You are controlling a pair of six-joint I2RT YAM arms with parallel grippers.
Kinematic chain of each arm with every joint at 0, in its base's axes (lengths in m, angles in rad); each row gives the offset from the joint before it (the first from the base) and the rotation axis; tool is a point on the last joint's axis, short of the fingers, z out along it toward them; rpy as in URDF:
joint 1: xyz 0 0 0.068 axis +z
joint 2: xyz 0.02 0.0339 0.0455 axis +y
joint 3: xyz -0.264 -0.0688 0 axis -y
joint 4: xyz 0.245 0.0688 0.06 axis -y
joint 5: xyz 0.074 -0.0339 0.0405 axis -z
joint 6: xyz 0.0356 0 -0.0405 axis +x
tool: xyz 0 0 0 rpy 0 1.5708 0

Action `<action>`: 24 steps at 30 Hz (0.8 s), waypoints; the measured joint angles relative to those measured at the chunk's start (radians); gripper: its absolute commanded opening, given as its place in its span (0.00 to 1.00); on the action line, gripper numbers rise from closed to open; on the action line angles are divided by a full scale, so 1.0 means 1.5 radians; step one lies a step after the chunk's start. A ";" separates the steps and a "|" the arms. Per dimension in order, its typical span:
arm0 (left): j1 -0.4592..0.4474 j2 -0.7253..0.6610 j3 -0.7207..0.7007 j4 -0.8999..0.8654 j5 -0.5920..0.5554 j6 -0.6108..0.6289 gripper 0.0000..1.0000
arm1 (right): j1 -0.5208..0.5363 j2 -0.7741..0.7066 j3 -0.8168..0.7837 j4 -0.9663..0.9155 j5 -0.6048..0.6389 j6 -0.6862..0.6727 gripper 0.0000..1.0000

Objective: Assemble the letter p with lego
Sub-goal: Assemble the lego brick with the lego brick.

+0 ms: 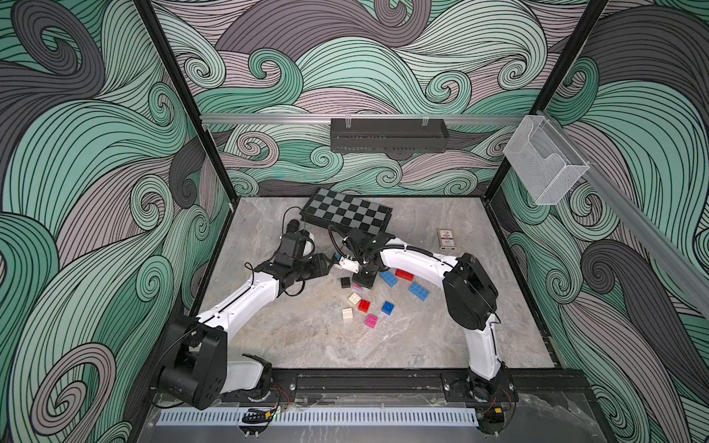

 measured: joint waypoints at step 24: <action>0.008 -0.016 -0.038 0.012 0.004 0.006 0.55 | 0.001 0.001 0.005 -0.013 0.017 -0.001 0.09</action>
